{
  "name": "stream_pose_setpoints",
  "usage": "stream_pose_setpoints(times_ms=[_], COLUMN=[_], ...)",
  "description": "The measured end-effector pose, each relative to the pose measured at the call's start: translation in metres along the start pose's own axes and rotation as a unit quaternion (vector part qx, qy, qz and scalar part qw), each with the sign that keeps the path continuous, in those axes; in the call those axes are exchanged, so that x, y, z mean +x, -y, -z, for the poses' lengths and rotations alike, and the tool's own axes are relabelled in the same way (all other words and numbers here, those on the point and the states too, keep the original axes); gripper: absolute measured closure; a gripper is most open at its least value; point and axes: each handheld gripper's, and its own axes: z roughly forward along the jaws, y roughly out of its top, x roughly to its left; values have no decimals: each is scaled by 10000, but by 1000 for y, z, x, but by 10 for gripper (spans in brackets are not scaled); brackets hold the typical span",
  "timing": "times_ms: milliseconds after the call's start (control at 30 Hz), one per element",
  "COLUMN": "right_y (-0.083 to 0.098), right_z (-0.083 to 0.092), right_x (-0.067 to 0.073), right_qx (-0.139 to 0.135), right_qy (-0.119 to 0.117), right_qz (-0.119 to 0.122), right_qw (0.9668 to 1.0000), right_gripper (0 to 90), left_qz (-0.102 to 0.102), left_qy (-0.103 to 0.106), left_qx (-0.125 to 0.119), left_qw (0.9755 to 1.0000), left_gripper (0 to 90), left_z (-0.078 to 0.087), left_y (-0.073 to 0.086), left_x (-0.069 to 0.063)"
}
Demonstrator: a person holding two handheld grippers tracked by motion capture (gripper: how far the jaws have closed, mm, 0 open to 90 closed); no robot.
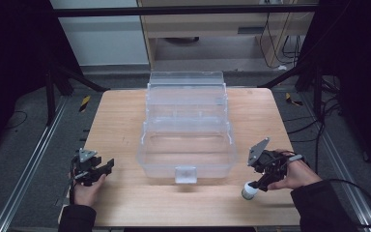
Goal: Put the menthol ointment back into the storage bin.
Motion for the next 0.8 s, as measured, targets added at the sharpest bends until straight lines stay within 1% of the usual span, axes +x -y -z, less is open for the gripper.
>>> stream_pose_setpoints(times_ms=[33, 67, 100, 167, 267, 333, 367, 400, 433, 500, 800], right_y=[0, 0, -1, -1, -1, -1, -1, -1, 0, 0, 0], right_z=[-2, -2, -3, -4, -6, -7, -9, -9, -12, -14, -20], right_x=[1, 1, 2, 4, 5, 5, 5, 5, 6, 7, 11], right_qx=[50, 50, 110, 185, 210, 206, 256, 256, 344, 391, 510], right_qy=[-14, -14, -40, -74, -94, -78, -108, -108, -143, -178, -263], right_qz=[55, 55, 157, 153, 268, 286, 348, 348, 391, 445, 625], right_qw=[10000, 10000, 9998, 9997, 9994, 9993, 9990, 9990, 9985, 9981, 9964], right_gripper=[367, 367, 382, 392, 418, 425, 436, 436, 441, 444, 475], left_qz=[-2, -2, -10, -7, -28, -37, -38, -38, -39, -42, -51], left_qy=[-1, -1, 3, 10, 23, 26, 30, 30, 31, 31, 43], left_qx=[-1, -1, 6, 9, 13, 14, 16, 16, 19, 19, 21], left_qw=[10000, 10000, 10000, 10000, 10000, 10000, 10000, 10000, 10000, 10000, 10000], left_gripper=[455, 455, 455, 454, 454, 454, 454, 454, 454, 454, 455], left_z=[0, 0, 0, 0, 0, 0, -1, -1, -1, -1, -1], left_y=[0, 0, 0, 0, 0, 0, 0, 0, 0, 0, 0], left_x=[0, 0, 0, 0, 0, 0, 0, 0, -1, -1, -1])
